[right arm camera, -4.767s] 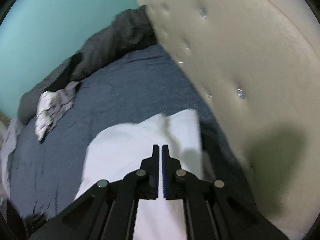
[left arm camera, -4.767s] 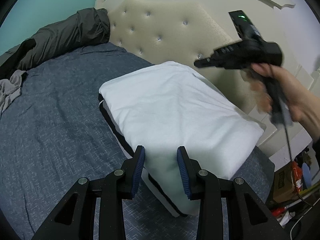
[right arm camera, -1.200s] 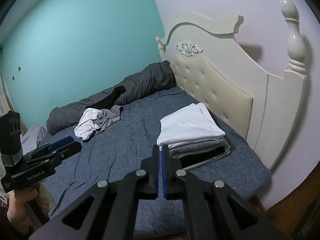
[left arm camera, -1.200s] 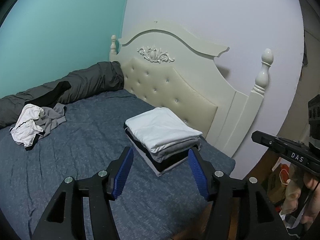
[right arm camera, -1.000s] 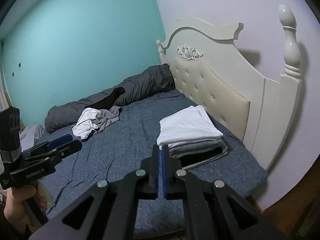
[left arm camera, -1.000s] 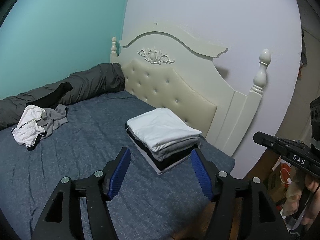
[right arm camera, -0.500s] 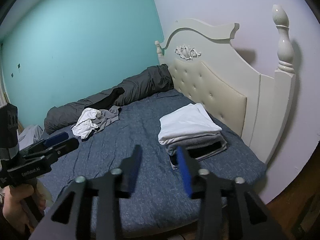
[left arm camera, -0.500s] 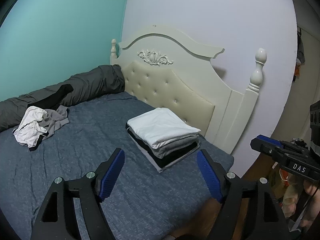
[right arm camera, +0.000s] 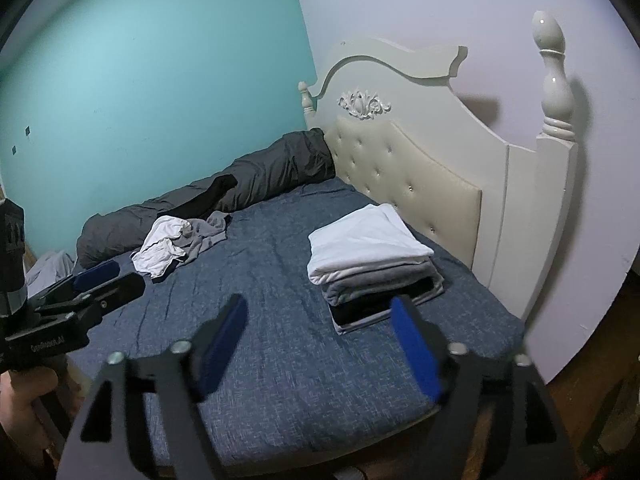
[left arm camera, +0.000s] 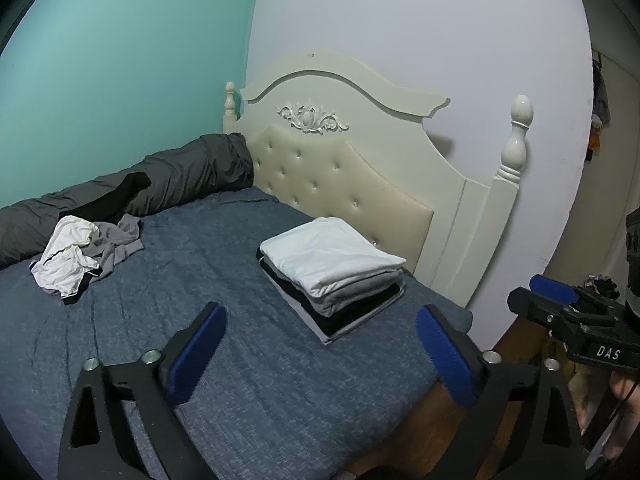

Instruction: Fold clothes

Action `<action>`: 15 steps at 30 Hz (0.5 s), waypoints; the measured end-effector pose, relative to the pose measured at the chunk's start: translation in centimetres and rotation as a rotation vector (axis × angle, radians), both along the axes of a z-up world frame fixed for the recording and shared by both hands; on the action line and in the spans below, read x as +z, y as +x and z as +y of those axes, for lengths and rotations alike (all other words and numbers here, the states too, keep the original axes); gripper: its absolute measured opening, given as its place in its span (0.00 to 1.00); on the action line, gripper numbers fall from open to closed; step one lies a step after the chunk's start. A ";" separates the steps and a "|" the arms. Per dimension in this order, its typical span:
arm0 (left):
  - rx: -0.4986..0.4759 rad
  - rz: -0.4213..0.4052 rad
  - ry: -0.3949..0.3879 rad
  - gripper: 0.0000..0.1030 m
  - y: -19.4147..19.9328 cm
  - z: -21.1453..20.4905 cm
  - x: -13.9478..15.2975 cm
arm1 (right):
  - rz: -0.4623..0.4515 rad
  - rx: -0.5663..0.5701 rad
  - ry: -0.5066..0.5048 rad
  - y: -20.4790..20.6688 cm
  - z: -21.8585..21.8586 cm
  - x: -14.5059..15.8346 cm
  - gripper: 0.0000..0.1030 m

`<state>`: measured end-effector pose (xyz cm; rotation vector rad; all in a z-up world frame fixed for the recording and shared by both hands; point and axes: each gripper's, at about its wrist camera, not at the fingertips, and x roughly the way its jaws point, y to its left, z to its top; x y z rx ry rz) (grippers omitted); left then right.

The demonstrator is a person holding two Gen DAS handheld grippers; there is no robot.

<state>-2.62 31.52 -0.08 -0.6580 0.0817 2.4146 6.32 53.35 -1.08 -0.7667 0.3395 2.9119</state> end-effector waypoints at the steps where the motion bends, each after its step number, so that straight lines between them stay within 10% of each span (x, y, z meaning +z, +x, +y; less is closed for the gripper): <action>1: 0.001 0.002 0.001 1.00 0.0 -0.1 0.0 | 0.002 -0.004 0.001 0.1 -0.1 0.0 0.83; 15: 0.047 -0.015 -0.031 1.00 0.2 -0.9 -1.1 | -0.002 -0.047 0.004 1.0 -1.0 -0.8 0.94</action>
